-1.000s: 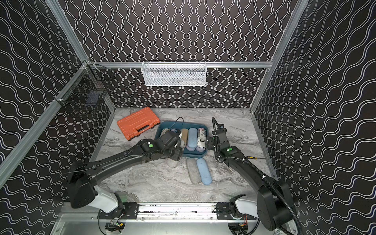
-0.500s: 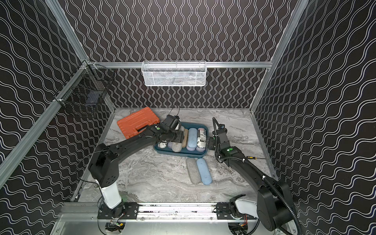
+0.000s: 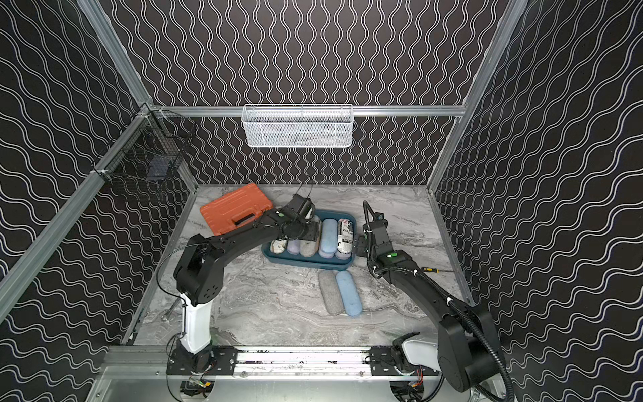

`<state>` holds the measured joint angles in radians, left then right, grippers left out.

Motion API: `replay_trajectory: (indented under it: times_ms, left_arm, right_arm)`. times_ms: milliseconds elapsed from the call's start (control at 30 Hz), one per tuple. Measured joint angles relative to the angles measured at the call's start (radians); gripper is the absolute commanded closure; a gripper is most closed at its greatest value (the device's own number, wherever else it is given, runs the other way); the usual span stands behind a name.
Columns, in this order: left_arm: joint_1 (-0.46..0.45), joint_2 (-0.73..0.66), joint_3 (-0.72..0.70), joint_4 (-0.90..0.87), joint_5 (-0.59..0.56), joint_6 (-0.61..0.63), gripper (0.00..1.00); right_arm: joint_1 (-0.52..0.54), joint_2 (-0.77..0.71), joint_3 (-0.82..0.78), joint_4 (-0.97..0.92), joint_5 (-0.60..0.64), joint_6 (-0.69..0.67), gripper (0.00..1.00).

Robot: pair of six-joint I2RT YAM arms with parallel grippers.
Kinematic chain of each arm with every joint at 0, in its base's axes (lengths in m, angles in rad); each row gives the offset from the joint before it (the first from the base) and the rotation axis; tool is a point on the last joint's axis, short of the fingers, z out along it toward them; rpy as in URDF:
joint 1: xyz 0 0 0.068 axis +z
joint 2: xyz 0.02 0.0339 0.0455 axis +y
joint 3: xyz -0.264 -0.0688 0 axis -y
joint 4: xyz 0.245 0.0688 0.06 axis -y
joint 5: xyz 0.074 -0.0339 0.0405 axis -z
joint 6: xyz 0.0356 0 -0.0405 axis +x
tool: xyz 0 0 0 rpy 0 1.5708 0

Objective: Put the glasses cases into the storage boxes
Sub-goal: Place the glasses case in the storage box.

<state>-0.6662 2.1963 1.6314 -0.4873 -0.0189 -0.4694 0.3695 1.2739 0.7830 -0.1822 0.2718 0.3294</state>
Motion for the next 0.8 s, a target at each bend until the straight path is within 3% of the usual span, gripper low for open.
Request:
replay_trajectory:
  times_ms: [267,500,800]
  left_arm:
    - [0.006,0.055,0.023,0.002,0.005,-0.005,0.32]
    - [0.008,0.055,0.023,0.014,0.011,-0.013,0.20]
    - [0.008,-0.044,0.011,0.018,0.018,-0.023,0.15]
  right_arm:
    - [-0.004,0.006,0.000,0.000,0.000,0.000,0.16]
    - [-0.004,0.007,-0.001,0.000,0.000,0.000,0.16]
    - [-0.005,0.008,-0.001,0.000,-0.001,0.000,0.16]
